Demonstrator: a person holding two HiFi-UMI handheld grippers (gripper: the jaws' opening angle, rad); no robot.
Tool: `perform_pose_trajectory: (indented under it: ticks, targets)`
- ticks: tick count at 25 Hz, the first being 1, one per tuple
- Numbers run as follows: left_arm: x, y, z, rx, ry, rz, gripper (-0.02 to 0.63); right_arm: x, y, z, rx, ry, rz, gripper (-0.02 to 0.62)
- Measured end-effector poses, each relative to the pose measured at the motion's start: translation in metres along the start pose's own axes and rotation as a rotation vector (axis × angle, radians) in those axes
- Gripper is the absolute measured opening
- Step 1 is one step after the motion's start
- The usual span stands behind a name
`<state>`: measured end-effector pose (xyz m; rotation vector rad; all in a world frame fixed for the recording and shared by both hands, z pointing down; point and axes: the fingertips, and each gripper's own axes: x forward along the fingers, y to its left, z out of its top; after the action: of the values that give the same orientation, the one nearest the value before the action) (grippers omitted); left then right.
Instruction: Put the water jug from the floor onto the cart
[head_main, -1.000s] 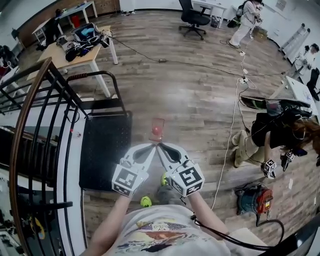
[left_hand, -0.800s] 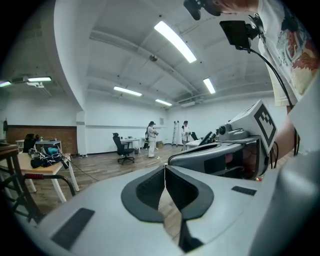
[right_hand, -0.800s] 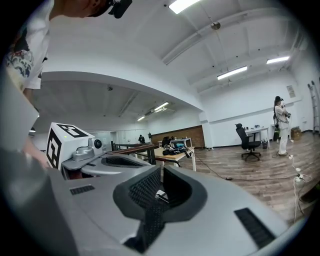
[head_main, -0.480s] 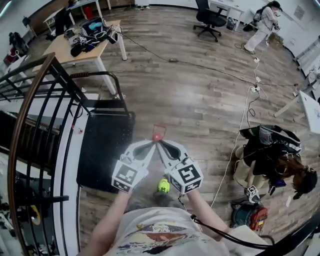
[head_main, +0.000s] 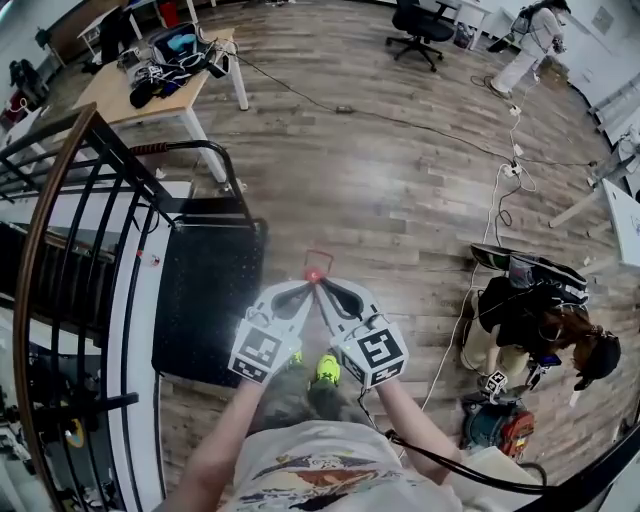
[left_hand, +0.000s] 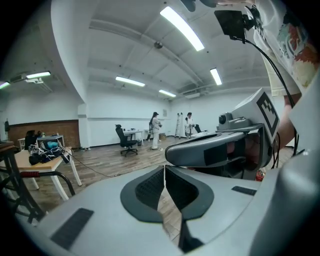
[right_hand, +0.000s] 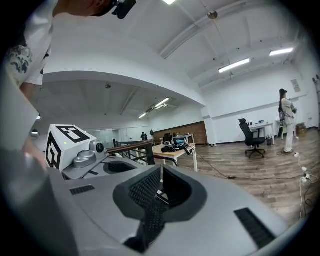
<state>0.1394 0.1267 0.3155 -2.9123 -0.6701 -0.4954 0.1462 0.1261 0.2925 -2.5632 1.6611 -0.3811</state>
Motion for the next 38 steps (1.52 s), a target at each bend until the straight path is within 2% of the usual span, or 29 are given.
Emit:
perform_pose_trajectory:
  ticks: [3, 9, 16, 21, 27, 30, 32, 35, 38]
  targets:
    - [0.007, 0.005, -0.003, 0.004, 0.004, -0.022, 0.012, 0.015, 0.001, 0.002, -0.008, 0.005, -0.017, 0.025]
    - [0.008, 0.039, -0.010, -0.024, -0.040, -0.013, 0.014, 0.041, -0.017, -0.010, -0.013, 0.035, -0.132, 0.025]
    - [0.024, 0.075, -0.037, -0.015, -0.024, -0.021, 0.012, 0.077, -0.027, -0.043, 0.006, 0.068, -0.134, 0.025]
    - [0.063, 0.091, -0.076, -0.008, 0.010, -0.032, 0.014, 0.101, -0.057, -0.081, -0.001, 0.111, -0.123, 0.025]
    - [0.118, 0.101, -0.137, -0.019, 0.062, -0.027, 0.019, 0.125, -0.105, -0.148, 0.027, 0.168, -0.137, 0.025]
    - [0.141, 0.110, -0.175, -0.037, 0.094, -0.003, 0.074, 0.135, -0.125, -0.187, 0.044, 0.197, -0.150, 0.029]
    - [0.155, 0.116, -0.199, -0.049, 0.113, 0.007, 0.109, 0.142, -0.138, -0.212, 0.056, 0.213, -0.162, 0.051]
    - [0.173, 0.124, -0.229, -0.057, 0.137, 0.015, 0.127, 0.152, -0.158, -0.243, 0.076, 0.228, -0.176, 0.120]
    - [0.190, 0.133, -0.257, -0.050, 0.156, 0.010, 0.140, 0.165, -0.173, -0.273, 0.085, 0.242, -0.189, 0.143]
